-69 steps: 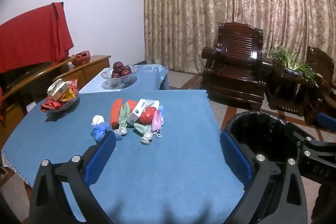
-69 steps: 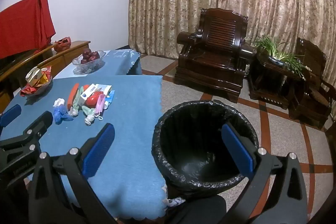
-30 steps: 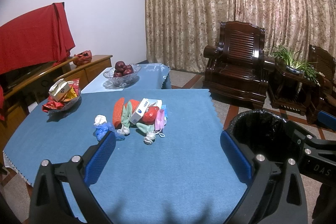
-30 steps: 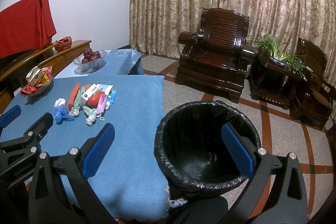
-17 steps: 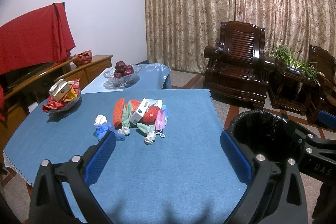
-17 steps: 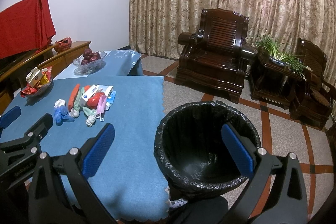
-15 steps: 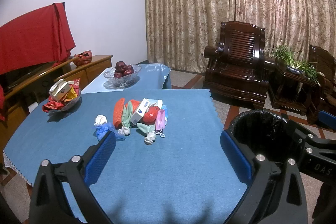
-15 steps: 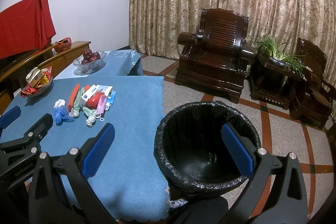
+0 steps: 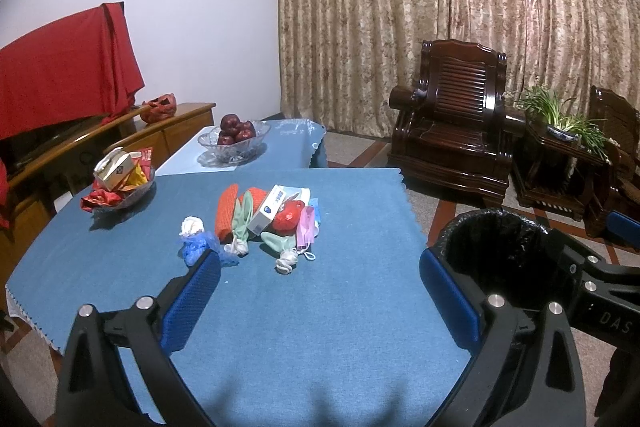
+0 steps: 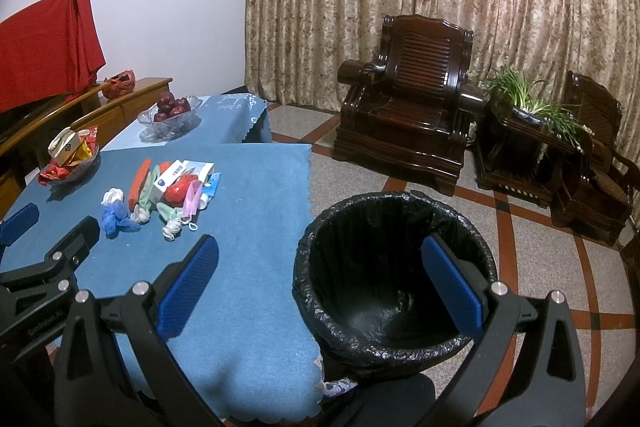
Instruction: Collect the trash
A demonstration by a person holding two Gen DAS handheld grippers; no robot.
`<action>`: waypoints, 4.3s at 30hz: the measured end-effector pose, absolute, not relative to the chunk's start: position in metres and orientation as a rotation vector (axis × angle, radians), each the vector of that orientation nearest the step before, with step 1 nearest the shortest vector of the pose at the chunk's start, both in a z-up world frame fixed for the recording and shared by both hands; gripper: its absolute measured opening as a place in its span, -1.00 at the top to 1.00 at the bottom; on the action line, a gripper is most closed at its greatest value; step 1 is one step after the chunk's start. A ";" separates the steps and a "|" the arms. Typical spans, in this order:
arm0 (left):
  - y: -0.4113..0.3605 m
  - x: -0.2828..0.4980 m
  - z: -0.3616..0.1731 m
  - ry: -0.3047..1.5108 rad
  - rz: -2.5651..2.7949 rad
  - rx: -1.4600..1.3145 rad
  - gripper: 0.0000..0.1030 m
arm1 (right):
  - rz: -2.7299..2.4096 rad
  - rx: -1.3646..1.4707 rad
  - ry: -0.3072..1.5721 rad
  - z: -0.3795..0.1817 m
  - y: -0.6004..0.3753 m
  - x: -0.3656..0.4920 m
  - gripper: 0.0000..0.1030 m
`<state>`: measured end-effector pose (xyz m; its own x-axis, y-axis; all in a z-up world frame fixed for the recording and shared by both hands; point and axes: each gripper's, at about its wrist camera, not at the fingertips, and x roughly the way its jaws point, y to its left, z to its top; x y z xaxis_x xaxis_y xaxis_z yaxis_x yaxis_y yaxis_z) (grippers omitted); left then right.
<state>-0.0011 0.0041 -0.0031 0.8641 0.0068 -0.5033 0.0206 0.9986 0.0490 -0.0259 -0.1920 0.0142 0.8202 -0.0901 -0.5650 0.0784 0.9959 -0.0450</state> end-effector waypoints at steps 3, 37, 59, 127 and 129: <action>0.004 -0.001 -0.004 0.528 -0.008 0.053 -0.89 | -0.090 -0.020 0.603 0.014 -0.192 -0.026 -0.91; 0.085 0.055 -0.055 0.605 0.083 -0.003 -0.89 | 0.013 -0.081 0.622 -0.021 -0.142 0.054 -0.91; 0.212 0.172 -0.159 0.750 0.275 0.027 -0.85 | 0.184 -0.140 0.831 -0.159 0.002 0.217 -0.51; -0.060 0.133 -0.098 0.658 -0.422 0.084 0.87 | -0.104 0.049 0.796 -0.090 -0.272 0.108 0.95; -0.083 0.131 -0.102 0.665 -0.467 0.096 0.87 | -0.142 0.057 0.806 -0.096 -0.292 0.099 0.95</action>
